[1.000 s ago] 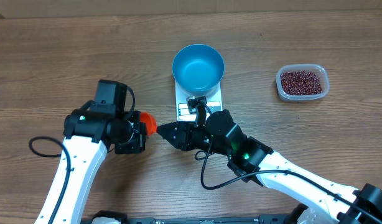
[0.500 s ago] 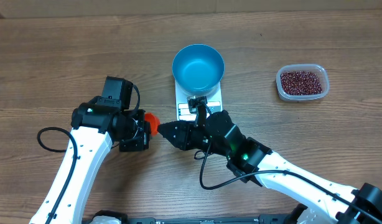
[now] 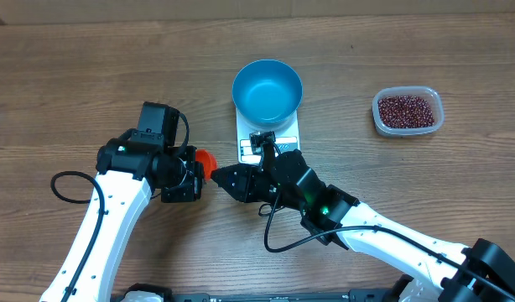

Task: Scoop item into bowl and weigh 150g on scale
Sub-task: 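Grasp the red scoop with the right gripper beside the left gripper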

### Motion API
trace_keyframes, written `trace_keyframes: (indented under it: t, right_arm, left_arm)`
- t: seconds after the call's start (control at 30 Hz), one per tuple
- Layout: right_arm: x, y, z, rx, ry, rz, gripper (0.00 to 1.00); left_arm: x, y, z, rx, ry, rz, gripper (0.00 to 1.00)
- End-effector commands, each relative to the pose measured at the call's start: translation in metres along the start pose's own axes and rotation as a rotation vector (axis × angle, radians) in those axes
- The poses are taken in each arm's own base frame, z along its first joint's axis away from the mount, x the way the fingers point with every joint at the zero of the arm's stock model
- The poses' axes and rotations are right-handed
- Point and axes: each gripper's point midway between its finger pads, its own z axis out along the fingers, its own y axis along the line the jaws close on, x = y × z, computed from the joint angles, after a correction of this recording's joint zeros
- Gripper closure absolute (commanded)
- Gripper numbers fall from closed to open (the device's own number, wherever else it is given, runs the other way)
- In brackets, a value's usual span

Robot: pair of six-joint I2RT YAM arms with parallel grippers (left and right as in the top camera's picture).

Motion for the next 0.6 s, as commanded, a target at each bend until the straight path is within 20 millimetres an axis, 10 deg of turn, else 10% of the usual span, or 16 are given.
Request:
trace_keyframes:
  t: [0.0,0.57]
  right_arm:
    - [-0.0087,0.0125,0.0012,-0.024,-0.030,-0.002,0.81]
    - [-0.0104,0.0130,0.0012,-0.026,-0.038,0.019,0.89]
  left_arm:
    - [-0.0041,0.0014,0.0039,-0.009,-0.028,0.028,0.95]
    - [0.0016,-0.0013,0.0041,0.001,0.001,0.129,0.96]
